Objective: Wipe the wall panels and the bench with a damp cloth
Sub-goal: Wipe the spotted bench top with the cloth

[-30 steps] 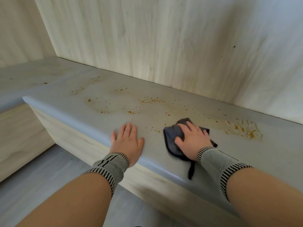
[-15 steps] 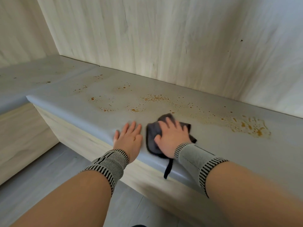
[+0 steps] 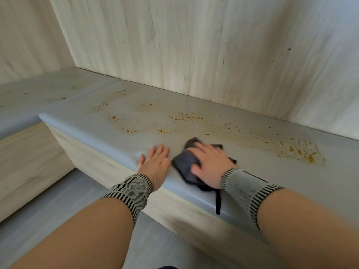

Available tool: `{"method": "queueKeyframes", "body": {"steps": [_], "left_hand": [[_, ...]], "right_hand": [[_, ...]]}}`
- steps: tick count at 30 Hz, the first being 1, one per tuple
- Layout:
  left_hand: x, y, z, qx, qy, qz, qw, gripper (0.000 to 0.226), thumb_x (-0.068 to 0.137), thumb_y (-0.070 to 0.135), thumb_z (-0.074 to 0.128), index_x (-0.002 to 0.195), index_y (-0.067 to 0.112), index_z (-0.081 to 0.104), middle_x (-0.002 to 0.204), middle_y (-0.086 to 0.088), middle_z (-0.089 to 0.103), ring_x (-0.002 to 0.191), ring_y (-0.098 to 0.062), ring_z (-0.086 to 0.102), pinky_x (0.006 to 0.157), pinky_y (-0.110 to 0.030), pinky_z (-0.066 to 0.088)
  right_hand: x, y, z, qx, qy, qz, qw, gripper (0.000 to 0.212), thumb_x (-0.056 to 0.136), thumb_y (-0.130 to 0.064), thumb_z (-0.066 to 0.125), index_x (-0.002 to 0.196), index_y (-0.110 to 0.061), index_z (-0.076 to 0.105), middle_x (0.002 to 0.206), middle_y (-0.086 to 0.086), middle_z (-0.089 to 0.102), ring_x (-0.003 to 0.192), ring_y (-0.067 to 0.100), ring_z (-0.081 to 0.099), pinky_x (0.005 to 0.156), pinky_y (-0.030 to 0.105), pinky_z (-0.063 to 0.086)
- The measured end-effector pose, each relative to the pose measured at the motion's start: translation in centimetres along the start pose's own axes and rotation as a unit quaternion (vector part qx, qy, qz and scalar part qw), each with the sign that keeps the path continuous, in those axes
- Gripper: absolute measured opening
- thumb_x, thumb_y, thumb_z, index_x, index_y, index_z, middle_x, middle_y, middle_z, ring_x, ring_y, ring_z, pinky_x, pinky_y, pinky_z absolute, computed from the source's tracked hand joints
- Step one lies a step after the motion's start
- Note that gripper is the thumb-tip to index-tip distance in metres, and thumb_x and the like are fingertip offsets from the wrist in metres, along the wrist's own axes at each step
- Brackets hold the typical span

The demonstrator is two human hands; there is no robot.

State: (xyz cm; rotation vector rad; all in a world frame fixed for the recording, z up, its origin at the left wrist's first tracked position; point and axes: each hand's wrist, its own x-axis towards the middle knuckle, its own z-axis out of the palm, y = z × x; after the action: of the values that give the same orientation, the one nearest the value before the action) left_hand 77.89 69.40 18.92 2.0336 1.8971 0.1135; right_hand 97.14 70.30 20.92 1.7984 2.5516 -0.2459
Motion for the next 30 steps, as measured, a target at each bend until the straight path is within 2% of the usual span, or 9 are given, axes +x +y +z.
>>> {"method": "queueKeyframes", "body": {"steps": [3, 5, 9, 15, 20, 22, 25, 27, 30], "left_hand": [[-0.1, 0.1, 0.4, 0.007, -0.006, 0.000, 1.000, 0.072, 0.091, 0.046, 0.000, 0.159, 0.025, 0.007, 0.165, 0.005, -0.011, 0.151, -0.015, -0.012, 0.120, -0.045, -0.007], [-0.2, 0.1, 0.6, 0.034, -0.008, 0.001, 0.999, 0.080, 0.083, 0.054, -0.004, 0.159, 0.031, 0.007, 0.165, 0.006, -0.012, 0.151, -0.016, -0.013, 0.120, -0.047, -0.006], [-0.4, 0.3, 0.5, 0.022, 0.002, -0.005, 1.000, 0.054, 0.103, 0.054, 0.013, 0.156, 0.044, 0.005, 0.165, 0.005, -0.012, 0.151, -0.016, -0.013, 0.120, -0.046, -0.007], [-0.5, 0.7, 0.0, 0.056, -0.018, -0.022, 0.998, 0.066, 0.097, 0.066, 0.024, 0.155, 0.044, 0.002, 0.165, 0.005, -0.014, 0.151, -0.017, -0.013, 0.121, -0.047, -0.006], [-0.6, 3.6, -0.7, 0.102, -0.032, -0.068, 0.992, 0.068, 0.100, 0.058, 0.023, 0.158, 0.030, 0.002, 0.166, -0.005, -0.010, 0.152, -0.024, -0.007, 0.121, -0.054, 0.004], [-1.0, 5.3, -0.4, 0.106, -0.022, -0.082, 0.991, 0.066, 0.101, 0.049, 0.021, 0.159, 0.022, 0.003, 0.166, -0.005, -0.008, 0.152, -0.023, -0.005, 0.121, -0.054, 0.006], [-1.5, 8.0, 0.5, 0.115, -0.011, -0.057, 0.992, 0.065, 0.102, 0.045, 0.018, 0.158, 0.018, 0.000, 0.166, -0.004, -0.009, 0.153, -0.022, -0.005, 0.121, -0.056, 0.005], [-1.2, 10.5, 1.2, 0.117, -0.012, -0.022, 0.993, 0.068, 0.102, 0.050, 0.019, 0.158, 0.019, -0.001, 0.166, -0.003, -0.009, 0.153, -0.022, -0.005, 0.121, -0.056, 0.003], [-0.8, 14.9, 2.2, 0.116, -0.018, 0.043, 0.992, 0.072, 0.100, 0.055, 0.022, 0.158, 0.020, -0.002, 0.166, -0.002, -0.009, 0.153, -0.022, -0.004, 0.121, -0.055, 0.003]], "right_hand": [[0.1, 0.6, 0.0, 0.042, 0.010, 0.198, 0.979, 0.064, 0.096, -0.052, 0.029, 0.154, -0.031, 0.013, 0.164, 0.000, 0.002, 0.149, 0.027, 0.004, 0.120, 0.052, 0.006], [-0.5, -1.7, 0.5, 0.033, 0.015, 0.155, 0.987, 0.064, 0.095, -0.051, 0.029, 0.154, -0.030, 0.013, 0.164, 0.001, 0.001, 0.149, 0.030, 0.003, 0.119, 0.054, 0.005], [-3.2, 0.2, 0.3, 0.004, -0.004, -0.024, 1.000, 0.061, 0.095, -0.046, 0.036, 0.152, -0.037, 0.017, 0.163, -0.007, 0.005, 0.149, 0.019, 0.007, 0.121, 0.047, 0.005], [-5.3, 4.4, 0.2, 0.061, 0.033, 0.301, 0.951, 0.063, 0.095, -0.049, 0.028, 0.154, -0.030, 0.014, 0.164, 0.001, 0.004, 0.149, 0.029, 0.003, 0.119, 0.054, 0.004], [-9.0, 5.9, 0.0, 0.016, 0.002, 0.092, 0.996, 0.062, 0.095, -0.046, 0.037, 0.152, -0.036, 0.017, 0.163, -0.005, 0.006, 0.149, 0.021, 0.008, 0.120, 0.046, 0.006], [-10.6, 9.7, -0.4, 0.018, 0.016, 0.180, 0.983, 0.062, 0.093, -0.048, 0.037, 0.152, -0.037, 0.019, 0.163, -0.006, 0.010, 0.148, 0.019, 0.013, 0.120, 0.046, 0.010], [-12.4, 12.3, -0.7, 0.070, 0.034, 0.403, 0.912, 0.063, 0.093, -0.048, 0.031, 0.153, -0.031, 0.018, 0.163, 0.000, 0.009, 0.148, 0.027, 0.010, 0.118, 0.053, 0.012], [-12.5, 11.0, -0.3, 0.056, 0.033, 0.366, 0.928, 0.063, 0.094, -0.046, 0.032, 0.153, -0.030, 0.017, 0.164, 0.000, 0.005, 0.149, 0.028, 0.006, 0.118, 0.053, 0.009], [-14.5, 9.8, 0.1, 0.033, 0.026, 0.164, 0.986, 0.061, 0.094, -0.042, 0.039, 0.151, -0.036, 0.020, 0.163, -0.006, 0.007, 0.149, 0.020, 0.007, 0.120, 0.046, 0.007]]}}
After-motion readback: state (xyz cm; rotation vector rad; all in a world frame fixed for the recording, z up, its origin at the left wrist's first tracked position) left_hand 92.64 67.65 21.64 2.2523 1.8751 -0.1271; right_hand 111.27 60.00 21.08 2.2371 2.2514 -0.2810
